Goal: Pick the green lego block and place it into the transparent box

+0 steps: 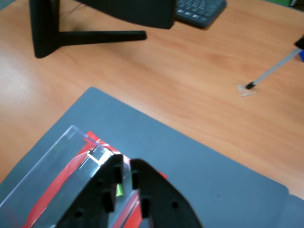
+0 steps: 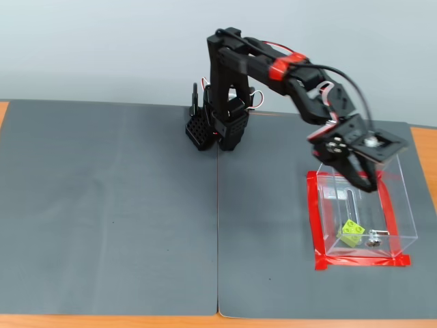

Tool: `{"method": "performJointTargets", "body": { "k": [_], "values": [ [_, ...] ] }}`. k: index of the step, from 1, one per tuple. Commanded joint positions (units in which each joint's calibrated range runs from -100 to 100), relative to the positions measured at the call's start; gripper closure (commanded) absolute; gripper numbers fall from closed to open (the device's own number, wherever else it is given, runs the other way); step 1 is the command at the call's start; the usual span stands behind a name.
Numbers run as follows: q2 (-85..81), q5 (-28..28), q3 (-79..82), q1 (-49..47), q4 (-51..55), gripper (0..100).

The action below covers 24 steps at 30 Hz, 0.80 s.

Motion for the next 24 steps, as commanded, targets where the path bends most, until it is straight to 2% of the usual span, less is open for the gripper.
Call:
{"method": "performJointTargets", "body": {
  "k": [1,6,24],
  "values": [
    [-7.7,1.2,2.8,5.7,0.1,98],
    [-16.1,4.5,11.2,11.4,0.0,98],
    [-44.6,4.3,36.3,28.4,0.0,98]
  ]
}}
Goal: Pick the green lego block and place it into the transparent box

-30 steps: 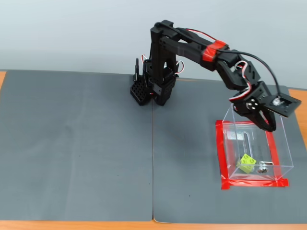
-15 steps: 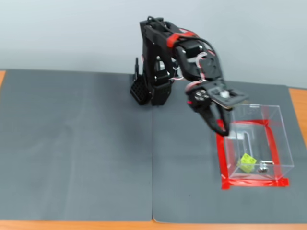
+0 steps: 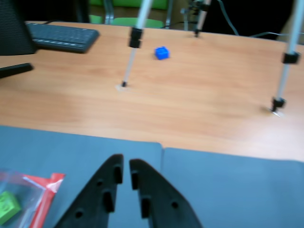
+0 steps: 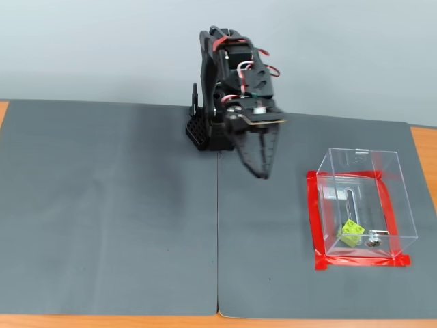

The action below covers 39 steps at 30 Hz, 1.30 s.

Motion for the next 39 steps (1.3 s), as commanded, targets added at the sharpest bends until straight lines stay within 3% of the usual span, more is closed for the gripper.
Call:
{"method": "performJointTargets", "body": {
  "k": [1,11,25,39],
  "values": [
    [-6.6,0.1,4.6,4.9,-0.2,98],
    [-21.0,0.2,18.4,11.8,-0.7,98],
    [-37.4,0.6,36.0,6.7,-0.7,98],
    [-38.1,0.4,53.5,6.4,0.0,98]
  ]
}}
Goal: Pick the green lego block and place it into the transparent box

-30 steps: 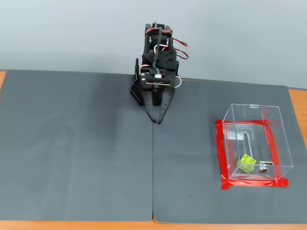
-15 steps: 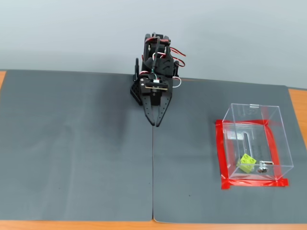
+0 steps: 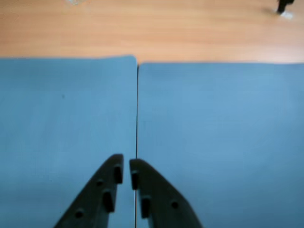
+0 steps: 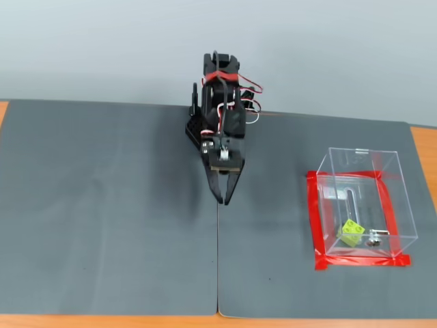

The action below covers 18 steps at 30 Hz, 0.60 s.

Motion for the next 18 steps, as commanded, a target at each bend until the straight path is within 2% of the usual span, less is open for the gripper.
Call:
{"method": "performJointTargets", "body": {
  "k": [1,4,18],
  "values": [
    [-0.4,-0.2,2.6,-0.4,0.0,98],
    [-0.4,-0.2,4.7,-0.3,0.4,98],
    [-0.4,-0.4,0.3,-0.5,21.5,98]
  ]
}}
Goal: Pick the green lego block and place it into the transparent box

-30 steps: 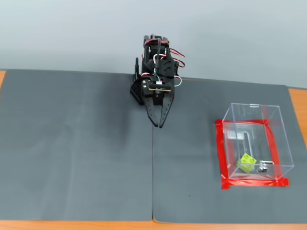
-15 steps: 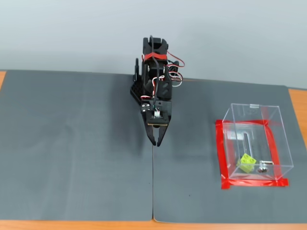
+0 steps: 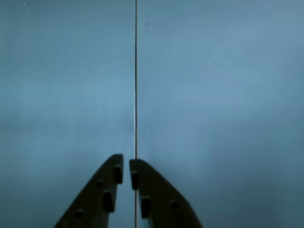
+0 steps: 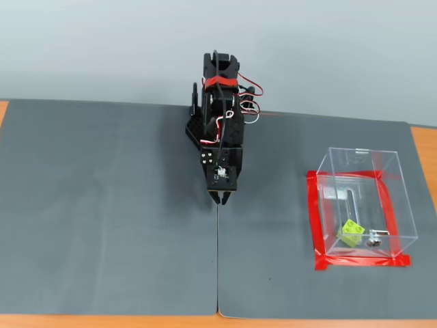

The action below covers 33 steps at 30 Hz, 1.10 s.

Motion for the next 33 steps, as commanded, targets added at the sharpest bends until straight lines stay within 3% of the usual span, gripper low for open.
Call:
{"method": "performJointTargets", "body": {
  "k": [1,5,33],
  "values": [
    [-0.4,-0.2,-3.3,-0.5,6.6,98],
    [-0.4,-0.2,-4.8,-0.5,11.9,98],
    [-0.3,-0.2,-4.9,-0.4,11.9,98]
  ]
}}
